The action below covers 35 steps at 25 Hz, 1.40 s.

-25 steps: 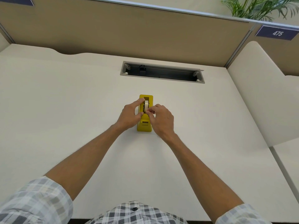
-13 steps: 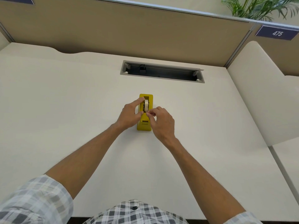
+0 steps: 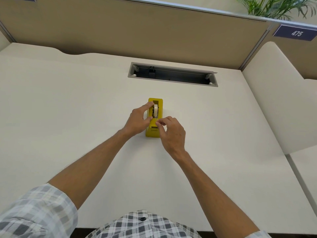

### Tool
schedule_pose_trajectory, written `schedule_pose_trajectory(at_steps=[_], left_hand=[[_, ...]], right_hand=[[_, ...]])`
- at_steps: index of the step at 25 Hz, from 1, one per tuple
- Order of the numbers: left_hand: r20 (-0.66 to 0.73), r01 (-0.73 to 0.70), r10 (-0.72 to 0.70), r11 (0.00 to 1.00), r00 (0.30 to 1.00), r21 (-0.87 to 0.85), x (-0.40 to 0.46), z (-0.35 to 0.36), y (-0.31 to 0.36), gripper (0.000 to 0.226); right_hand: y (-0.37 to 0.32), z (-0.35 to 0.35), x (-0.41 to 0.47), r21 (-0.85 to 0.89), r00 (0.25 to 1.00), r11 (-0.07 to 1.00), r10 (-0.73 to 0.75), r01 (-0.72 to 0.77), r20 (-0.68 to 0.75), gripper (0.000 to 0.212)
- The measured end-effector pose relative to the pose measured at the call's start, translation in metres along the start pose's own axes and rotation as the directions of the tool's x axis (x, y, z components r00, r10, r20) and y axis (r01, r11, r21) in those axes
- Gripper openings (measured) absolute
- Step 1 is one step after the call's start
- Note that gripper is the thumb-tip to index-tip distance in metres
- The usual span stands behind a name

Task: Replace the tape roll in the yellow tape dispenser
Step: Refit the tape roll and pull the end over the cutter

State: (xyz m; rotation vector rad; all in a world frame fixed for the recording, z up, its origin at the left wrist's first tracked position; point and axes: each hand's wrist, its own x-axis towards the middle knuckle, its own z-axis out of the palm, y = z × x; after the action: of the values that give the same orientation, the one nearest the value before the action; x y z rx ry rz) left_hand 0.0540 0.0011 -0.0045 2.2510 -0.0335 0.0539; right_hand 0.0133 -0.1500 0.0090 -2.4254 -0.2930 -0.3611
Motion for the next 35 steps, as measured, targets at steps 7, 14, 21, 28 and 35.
schedule_pose_trajectory(at_steps=[7,14,21,28,35], left_hand=[[0.003,0.004,-0.005,1.000,1.000,0.006,-0.001,0.000,0.001,0.060],[-0.011,0.017,-0.017,1.000,1.000,0.007,-0.002,0.001,0.003,0.060],[-0.011,0.007,-0.007,1.000,1.000,0.002,-0.001,0.002,0.000,0.057],[-0.012,0.008,-0.007,1.000,1.000,0.002,-0.001,0.003,-0.002,0.057],[-0.051,0.003,-0.002,1.000,0.999,0.016,-0.001,0.005,-0.006,0.053]], right_hand=[[0.002,-0.002,-0.009,0.002,1.000,1.000,-0.024,0.024,-0.016,0.010],[0.001,-0.003,-0.023,0.021,0.998,0.998,-0.052,0.053,-0.033,0.007],[0.004,0.000,-0.028,0.016,0.999,0.999,-0.041,0.041,-0.035,0.007],[0.011,0.011,-0.034,-0.010,1.000,1.000,-0.022,0.022,0.004,0.009],[0.016,0.017,-0.034,-0.012,1.000,1.000,-0.007,0.007,0.010,0.009]])
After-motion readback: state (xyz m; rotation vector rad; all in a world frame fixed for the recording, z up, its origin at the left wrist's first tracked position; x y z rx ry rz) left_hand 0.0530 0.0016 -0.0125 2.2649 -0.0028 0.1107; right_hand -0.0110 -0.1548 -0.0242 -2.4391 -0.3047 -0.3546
